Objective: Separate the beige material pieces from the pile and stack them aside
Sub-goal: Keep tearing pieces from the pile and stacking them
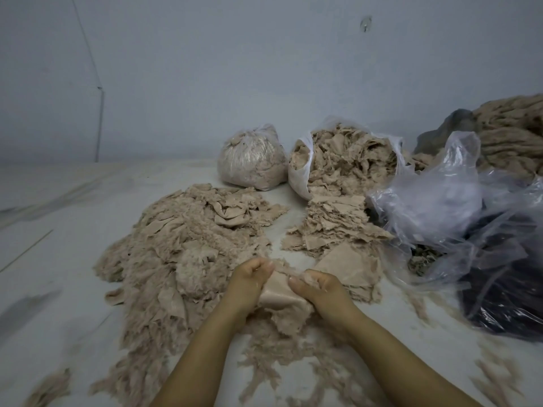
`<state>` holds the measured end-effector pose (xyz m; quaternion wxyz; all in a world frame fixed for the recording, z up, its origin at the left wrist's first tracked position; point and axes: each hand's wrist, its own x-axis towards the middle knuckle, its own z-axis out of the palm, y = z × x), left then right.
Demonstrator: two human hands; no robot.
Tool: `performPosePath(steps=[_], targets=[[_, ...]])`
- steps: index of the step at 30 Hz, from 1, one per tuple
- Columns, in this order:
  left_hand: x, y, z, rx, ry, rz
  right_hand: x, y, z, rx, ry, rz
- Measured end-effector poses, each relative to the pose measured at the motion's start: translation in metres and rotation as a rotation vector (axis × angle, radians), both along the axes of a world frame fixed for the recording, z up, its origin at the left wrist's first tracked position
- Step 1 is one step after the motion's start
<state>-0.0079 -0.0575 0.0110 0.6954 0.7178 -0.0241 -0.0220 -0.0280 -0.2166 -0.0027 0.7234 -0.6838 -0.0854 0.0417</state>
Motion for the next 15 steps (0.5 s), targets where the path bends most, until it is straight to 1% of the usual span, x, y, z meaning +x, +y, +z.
performPosePath(steps=[2,4,5,6,8,9,10,12,13,15], targets=[[0.002,0.001,-0.002,0.049,-0.050,0.120,-0.002,0.000,0.001,0.024,0.024,0.003],[0.003,0.004,-0.004,0.047,-0.073,0.221,-0.003,0.001,0.001,0.053,0.053,0.003],[0.002,0.005,-0.005,0.022,-0.072,0.198,-0.003,0.001,0.000,0.048,0.052,-0.006],[0.001,0.005,-0.004,-0.002,-0.054,0.110,-0.003,0.002,-0.001,0.044,0.049,-0.018],[-0.005,-0.001,-0.005,-0.026,0.005,-0.142,-0.003,0.006,0.000,0.016,0.028,-0.035],[-0.008,-0.004,-0.005,-0.017,0.012,-0.214,-0.002,0.008,0.001,-0.037,0.007,-0.057],[-0.009,-0.007,-0.006,0.002,0.002,-0.212,-0.001,0.009,0.001,-0.138,-0.027,-0.111],[-0.010,-0.011,-0.007,0.007,-0.024,-0.088,0.004,0.007,-0.003,-0.415,-0.128,-0.276],[-0.009,-0.012,-0.007,0.002,-0.029,-0.040,0.006,0.005,-0.005,-0.481,-0.154,-0.344],[-0.009,-0.013,-0.005,0.019,-0.035,-0.047,0.007,0.002,-0.007,-0.471,-0.154,-0.398]])
